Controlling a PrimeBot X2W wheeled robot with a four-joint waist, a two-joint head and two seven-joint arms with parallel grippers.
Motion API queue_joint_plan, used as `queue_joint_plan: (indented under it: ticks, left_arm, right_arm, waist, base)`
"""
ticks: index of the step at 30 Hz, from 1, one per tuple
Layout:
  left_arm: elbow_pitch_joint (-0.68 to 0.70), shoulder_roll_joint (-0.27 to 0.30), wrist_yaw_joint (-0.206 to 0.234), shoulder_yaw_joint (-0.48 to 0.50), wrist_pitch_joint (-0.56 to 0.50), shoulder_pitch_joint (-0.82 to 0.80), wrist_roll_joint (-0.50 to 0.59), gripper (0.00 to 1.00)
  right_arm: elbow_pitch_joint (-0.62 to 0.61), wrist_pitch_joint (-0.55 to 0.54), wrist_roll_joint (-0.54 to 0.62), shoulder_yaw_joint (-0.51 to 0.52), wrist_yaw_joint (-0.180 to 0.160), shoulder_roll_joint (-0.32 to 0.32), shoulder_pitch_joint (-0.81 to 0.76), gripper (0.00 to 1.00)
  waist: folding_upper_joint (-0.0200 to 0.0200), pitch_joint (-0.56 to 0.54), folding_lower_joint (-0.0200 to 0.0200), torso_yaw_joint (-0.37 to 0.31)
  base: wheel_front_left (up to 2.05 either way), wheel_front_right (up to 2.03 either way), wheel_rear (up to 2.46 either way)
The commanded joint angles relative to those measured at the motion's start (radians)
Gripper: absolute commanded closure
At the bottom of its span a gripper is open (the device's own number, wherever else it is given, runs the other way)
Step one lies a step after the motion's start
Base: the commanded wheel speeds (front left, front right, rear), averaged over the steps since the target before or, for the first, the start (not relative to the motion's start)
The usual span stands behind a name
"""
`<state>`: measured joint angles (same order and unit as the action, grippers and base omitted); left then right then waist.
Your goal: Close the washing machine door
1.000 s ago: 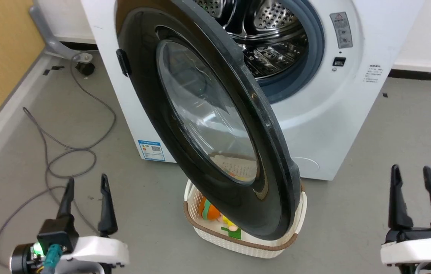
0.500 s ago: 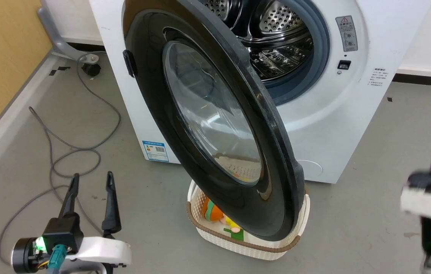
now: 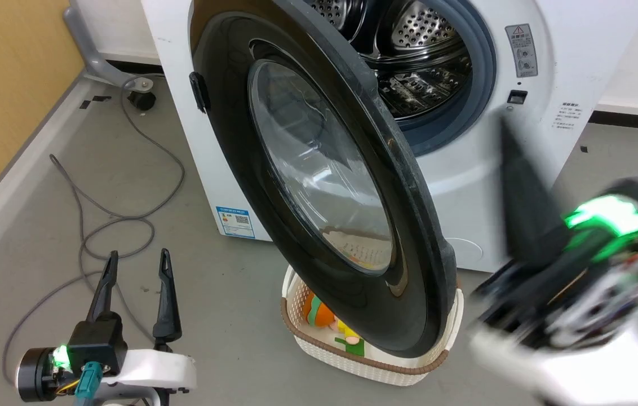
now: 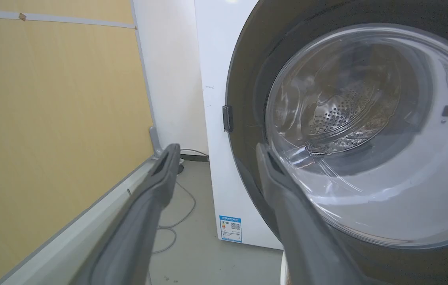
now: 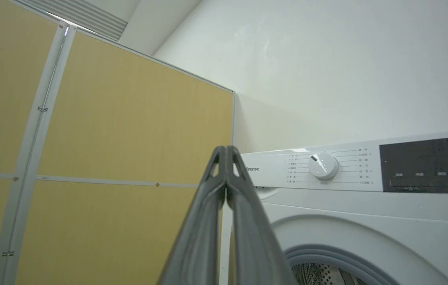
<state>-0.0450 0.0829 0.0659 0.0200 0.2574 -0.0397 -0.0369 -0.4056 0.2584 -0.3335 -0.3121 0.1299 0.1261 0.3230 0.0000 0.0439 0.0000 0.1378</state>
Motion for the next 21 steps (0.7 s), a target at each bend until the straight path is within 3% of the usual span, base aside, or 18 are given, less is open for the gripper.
queue_joint_plan:
  ticks: [1, 7, 13, 21]
  left_arm:
    - [0.003, -0.003, -0.003, 0.005, 0.004, 0.006, 0.006, 0.0]
    - [0.004, -0.006, -0.002, 0.014, 0.004, 0.009, 0.007, 0.0]
    - [0.007, -0.012, -0.002, 0.022, 0.004, 0.009, 0.0, 0.0]
    - [0.011, -0.017, -0.004, 0.022, 0.004, 0.002, 0.003, 0.0]
  right_arm:
    - [0.007, 0.003, 0.0, -0.063, 0.001, 0.041, -0.003, 1.0]
    - [0.091, 0.003, 0.001, -0.247, 0.001, 0.127, -0.035, 1.0]
    - [0.193, 0.003, -0.008, -0.37, 0.001, 0.17, -0.066, 1.0]
    - [0.302, 0.003, -0.001, -0.392, 0.001, 0.192, -0.117, 1.0]
  waist:
    - [0.0, -0.001, 0.0, 0.0]
    - [0.0, 0.002, 0.0, -0.002]
    - [0.0, 0.013, 0.0, -0.011]
    - [0.0, 0.032, 0.0, -0.017]
  base:
    - [0.0, 0.0, 0.0]
    - [0.0, 0.0, 0.0]
    - [0.0, 0.0, 0.0]
    - [0.0, 0.0, 0.0]
